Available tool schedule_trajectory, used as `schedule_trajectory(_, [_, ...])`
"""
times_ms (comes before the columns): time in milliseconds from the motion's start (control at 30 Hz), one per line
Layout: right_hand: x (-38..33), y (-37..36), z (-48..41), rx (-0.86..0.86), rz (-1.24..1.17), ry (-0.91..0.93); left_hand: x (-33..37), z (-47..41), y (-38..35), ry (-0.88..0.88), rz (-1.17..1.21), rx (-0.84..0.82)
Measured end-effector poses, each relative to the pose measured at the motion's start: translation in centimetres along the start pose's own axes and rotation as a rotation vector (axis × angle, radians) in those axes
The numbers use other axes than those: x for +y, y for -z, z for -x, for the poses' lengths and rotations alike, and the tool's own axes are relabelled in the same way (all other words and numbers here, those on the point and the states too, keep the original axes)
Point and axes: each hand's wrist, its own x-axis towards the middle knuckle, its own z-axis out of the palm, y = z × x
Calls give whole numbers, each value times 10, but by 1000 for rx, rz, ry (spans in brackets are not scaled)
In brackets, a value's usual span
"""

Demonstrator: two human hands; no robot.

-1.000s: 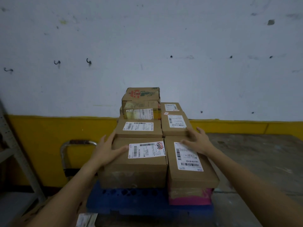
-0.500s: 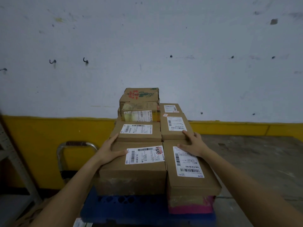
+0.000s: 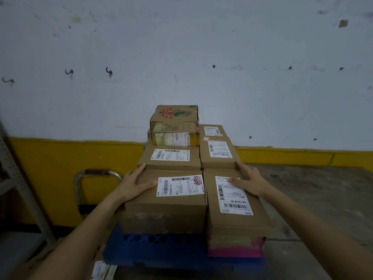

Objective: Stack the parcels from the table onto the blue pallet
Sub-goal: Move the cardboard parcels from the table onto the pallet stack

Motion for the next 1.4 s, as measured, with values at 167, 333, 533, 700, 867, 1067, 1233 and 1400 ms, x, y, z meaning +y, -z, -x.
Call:
schedule_trajectory(167, [6, -7, 16, -54, -133, 3, -3, 8, -1, 54, 173, -58])
schedule_trajectory(333, [-5, -13, 19, -10, -129, 70, -2, 9, -2, 87, 202, -74])
schedule_trajectory(533, [-7, -15, 21, -6, -151, 48, 1, 12, -1, 91, 203, -70])
schedule_trajectory(700, [-10, -16, 22, -6, -129, 30, 1, 13, 0, 92, 218, -71])
schedule_trajectory(867, [-11, -13, 22, -28, -66, -2, 2, 15, 0, 69, 222, -69])
schedule_trajectory(1067, [-8, -10, 25, 38, 2, -35, 1, 17, 5, 6, 229, -26])
schedule_trajectory(1233, [-19, -3, 14, 70, -25, 26, 3, 10, 11, 5, 272, 73])
schedule_trajectory(1400, [-23, -11, 3, 33, 45, 27, 2, 0, 6, -23, 287, 4])
